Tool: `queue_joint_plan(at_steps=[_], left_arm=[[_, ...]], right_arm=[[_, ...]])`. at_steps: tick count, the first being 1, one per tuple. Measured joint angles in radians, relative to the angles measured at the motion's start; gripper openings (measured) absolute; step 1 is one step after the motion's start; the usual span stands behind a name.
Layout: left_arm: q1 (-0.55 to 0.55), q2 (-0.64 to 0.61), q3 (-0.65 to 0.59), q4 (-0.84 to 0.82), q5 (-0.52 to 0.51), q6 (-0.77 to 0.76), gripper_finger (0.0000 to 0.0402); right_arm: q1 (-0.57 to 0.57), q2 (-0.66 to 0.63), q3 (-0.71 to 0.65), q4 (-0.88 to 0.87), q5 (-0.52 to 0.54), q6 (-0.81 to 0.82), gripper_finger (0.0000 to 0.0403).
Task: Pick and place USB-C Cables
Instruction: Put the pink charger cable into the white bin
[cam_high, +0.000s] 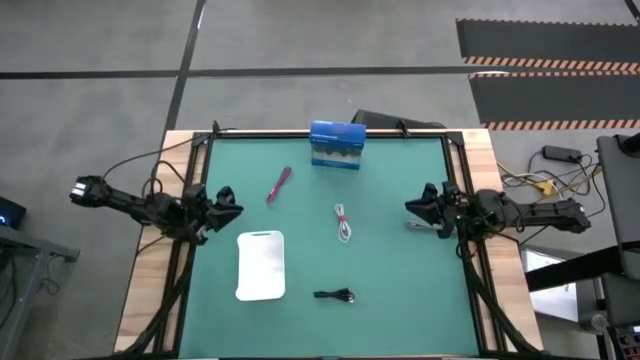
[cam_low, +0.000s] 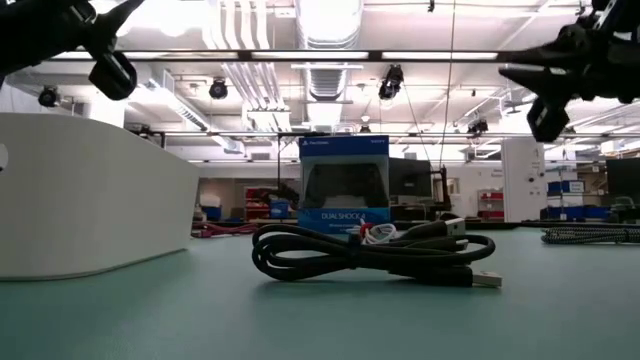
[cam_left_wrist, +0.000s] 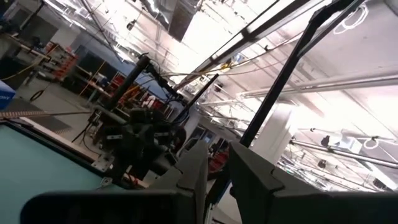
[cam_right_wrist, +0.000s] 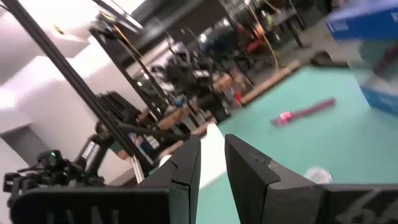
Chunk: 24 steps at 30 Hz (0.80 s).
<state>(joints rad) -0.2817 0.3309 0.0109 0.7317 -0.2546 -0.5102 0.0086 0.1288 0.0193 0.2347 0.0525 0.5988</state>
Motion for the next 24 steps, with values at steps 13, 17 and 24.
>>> queue_joint_plan(at_steps=[13,17,24], left_arm=[[0.000,0.002,0.001,0.040,-0.013,0.240,0.0052],[0.000,-0.002,0.001,0.062,-0.036,0.289,0.0052],[0.000,0.003,-0.003,0.050,-0.148,0.345,0.0052]], right_arm=[[0.000,0.382,0.024,0.359,0.050,-0.066,0.0063],[0.000,0.484,0.083,0.385,0.060,-0.108,0.0063],[0.000,0.665,0.218,0.375,0.052,-0.204,0.0063]])
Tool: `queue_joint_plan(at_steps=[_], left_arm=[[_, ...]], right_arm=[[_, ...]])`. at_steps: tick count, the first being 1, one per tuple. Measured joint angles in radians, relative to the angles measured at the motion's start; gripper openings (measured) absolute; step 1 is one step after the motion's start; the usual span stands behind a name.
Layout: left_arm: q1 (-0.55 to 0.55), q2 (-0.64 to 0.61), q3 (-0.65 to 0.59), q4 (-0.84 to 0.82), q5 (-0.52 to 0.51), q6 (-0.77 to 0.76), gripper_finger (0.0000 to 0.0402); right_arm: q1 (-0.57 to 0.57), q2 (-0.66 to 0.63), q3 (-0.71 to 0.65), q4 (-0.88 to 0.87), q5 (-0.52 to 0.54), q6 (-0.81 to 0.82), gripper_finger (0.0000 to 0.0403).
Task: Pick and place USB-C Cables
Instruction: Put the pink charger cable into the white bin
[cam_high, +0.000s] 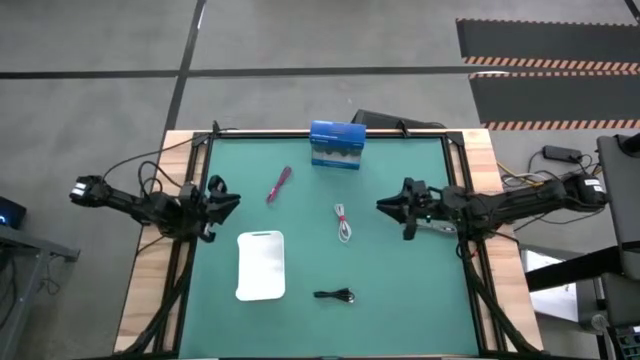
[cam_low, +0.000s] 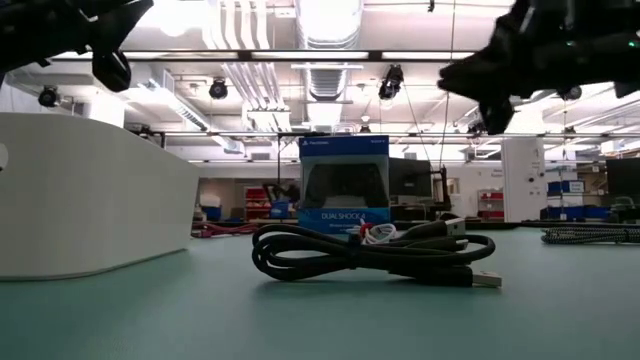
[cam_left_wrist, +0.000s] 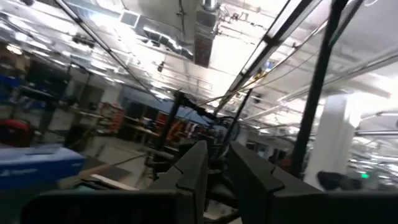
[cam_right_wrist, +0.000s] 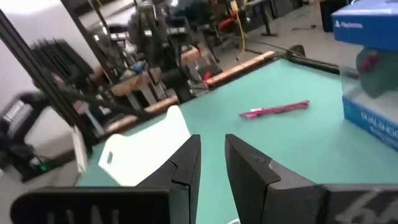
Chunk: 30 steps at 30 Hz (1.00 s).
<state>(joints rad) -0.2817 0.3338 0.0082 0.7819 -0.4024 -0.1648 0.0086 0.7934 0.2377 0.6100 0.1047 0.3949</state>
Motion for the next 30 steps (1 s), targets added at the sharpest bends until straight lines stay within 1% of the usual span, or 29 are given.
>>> queue_joint_plan(at_steps=[3,12,17,19,25,28,30], left_arm=[[0.000,0.002,0.000,-0.007,-0.015,0.016,0.0052],[0.000,-0.002,-0.001,-0.005,-0.134,0.051,0.0052],[0.000,-0.002,-0.002,-0.005,-0.156,0.101,0.0052],[0.000,-0.002,-0.002,-0.005,-0.170,0.101,0.0052],[0.000,-0.003,0.009,0.017,-0.260,0.103,0.0052],[0.000,-0.007,0.010,0.058,-0.265,0.098,0.0052],[0.000,-0.009,0.010,0.056,-0.265,0.094,0.0052]], right_arm=[[0.000,0.075,0.057,0.012,-0.001,-0.015,0.0063],[0.000,0.291,0.205,-0.009,-0.073,-0.017,0.0063],[0.002,0.397,0.278,-0.011,-0.087,-0.026,0.0063],[0.002,0.432,0.311,-0.031,-0.088,-0.028,0.0063],[0.002,0.522,0.415,-0.095,-0.087,-0.037,0.0063],[0.002,0.556,0.473,-0.149,-0.087,-0.046,0.0063],[0.002,0.578,0.515,-0.185,-0.087,-0.048,0.0063]])
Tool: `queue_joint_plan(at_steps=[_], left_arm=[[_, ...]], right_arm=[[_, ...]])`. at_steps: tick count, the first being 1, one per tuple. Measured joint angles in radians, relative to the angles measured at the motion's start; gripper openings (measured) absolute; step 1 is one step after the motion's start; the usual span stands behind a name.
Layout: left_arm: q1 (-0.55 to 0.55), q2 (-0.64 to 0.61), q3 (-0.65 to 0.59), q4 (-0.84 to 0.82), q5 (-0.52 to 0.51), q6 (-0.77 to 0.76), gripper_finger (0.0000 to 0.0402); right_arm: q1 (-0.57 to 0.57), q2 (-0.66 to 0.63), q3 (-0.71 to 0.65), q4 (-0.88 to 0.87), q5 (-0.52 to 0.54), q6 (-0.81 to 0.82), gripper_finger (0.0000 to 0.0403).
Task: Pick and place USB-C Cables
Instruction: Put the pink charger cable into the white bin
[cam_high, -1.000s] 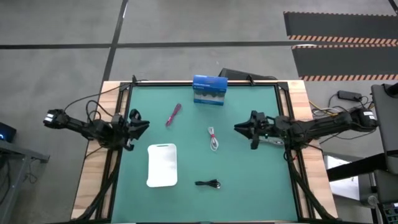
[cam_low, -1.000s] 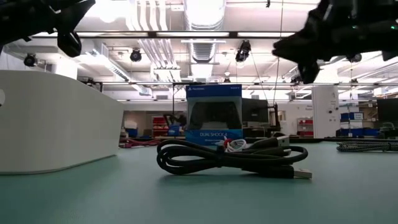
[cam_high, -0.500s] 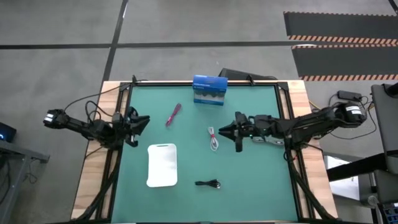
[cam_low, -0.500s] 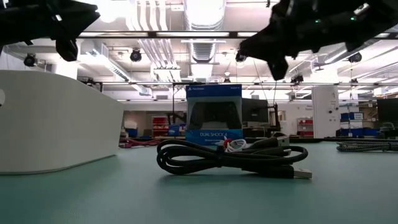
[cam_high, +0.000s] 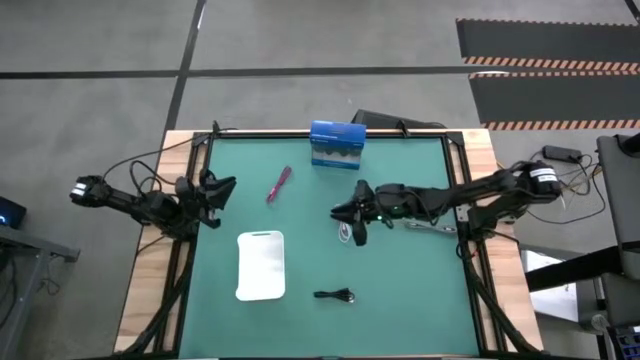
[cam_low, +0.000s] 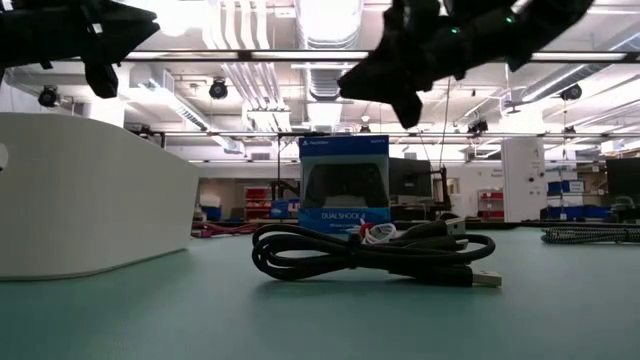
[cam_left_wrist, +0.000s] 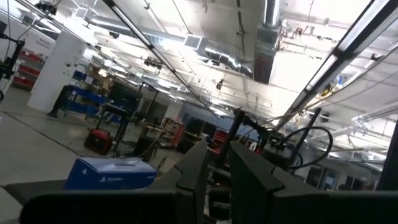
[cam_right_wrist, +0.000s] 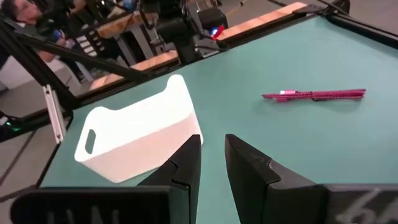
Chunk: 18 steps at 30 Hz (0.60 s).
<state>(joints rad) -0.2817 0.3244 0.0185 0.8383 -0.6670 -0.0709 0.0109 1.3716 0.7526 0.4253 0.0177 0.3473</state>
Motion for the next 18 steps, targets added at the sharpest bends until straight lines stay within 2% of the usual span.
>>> queue_joint_plan(at_steps=[12,18], left_arm=[[0.000,-0.007,0.001,0.020,0.002,-0.001,0.0052],[0.000,-0.017,0.003,0.023,0.003,-0.001,0.0052]], right_arm=[[-0.006,0.132,0.272,-0.230,0.008,-0.019,0.0063],[-0.024,0.230,0.471,-0.435,0.009,-0.064,0.0063]])
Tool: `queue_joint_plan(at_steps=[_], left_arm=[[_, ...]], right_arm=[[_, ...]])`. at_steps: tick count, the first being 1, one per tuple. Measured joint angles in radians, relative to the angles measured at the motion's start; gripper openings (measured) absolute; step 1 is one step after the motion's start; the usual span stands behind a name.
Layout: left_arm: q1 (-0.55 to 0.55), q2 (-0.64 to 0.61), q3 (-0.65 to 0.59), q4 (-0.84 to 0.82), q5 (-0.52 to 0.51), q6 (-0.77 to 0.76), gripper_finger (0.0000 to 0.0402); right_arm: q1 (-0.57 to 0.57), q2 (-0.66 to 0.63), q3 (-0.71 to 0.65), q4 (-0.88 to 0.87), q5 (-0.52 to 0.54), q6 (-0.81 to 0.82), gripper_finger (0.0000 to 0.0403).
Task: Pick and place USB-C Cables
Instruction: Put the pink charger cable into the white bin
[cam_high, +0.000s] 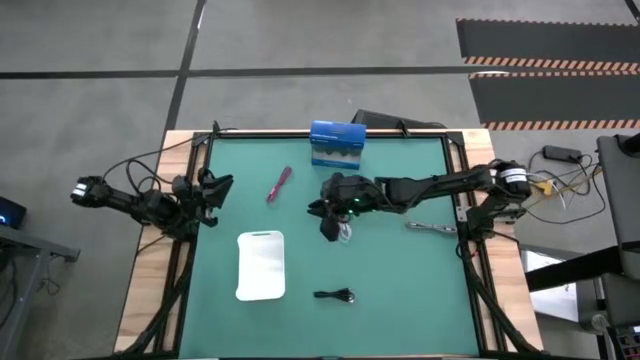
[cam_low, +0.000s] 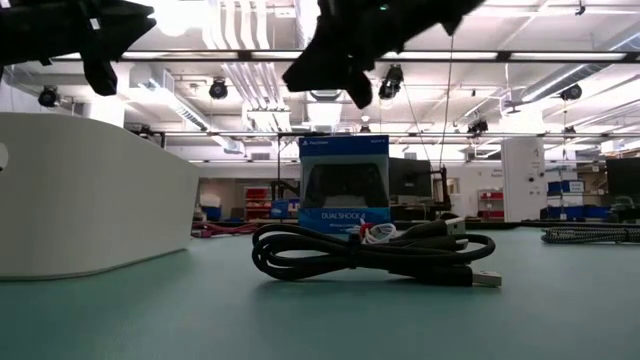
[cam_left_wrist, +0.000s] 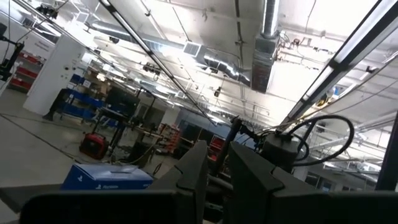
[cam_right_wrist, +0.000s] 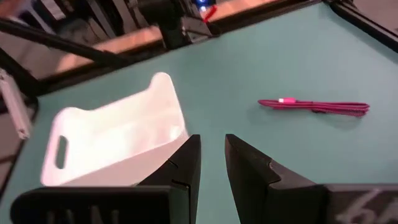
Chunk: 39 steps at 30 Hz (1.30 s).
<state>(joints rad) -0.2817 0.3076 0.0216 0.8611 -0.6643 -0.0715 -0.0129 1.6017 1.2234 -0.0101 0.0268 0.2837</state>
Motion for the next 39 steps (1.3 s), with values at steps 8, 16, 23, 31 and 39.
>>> queue_joint_plan(at_steps=[8,16,23,31,39], left_arm=[[0.000,-0.026,0.000,0.005,0.000,0.000,0.0052],[0.000,-0.045,0.000,0.008,0.001,0.001,0.0052],[0.000,-0.049,0.001,0.012,0.001,0.008,0.0052],[0.000,-0.057,0.001,0.016,0.001,0.010,0.0052],[0.000,-0.060,0.001,0.022,0.000,0.010,0.0052]], right_arm=[[-0.034,0.125,0.233,-0.177,0.000,-0.106,0.0063],[-0.075,0.209,0.407,-0.294,0.002,-0.187,0.0063],[-0.109,0.267,0.529,-0.362,0.000,-0.244,0.0063],[-0.130,0.288,0.591,-0.352,0.000,-0.286,0.0063],[-0.130,0.368,0.732,-0.399,-0.002,-0.330,0.0063]])
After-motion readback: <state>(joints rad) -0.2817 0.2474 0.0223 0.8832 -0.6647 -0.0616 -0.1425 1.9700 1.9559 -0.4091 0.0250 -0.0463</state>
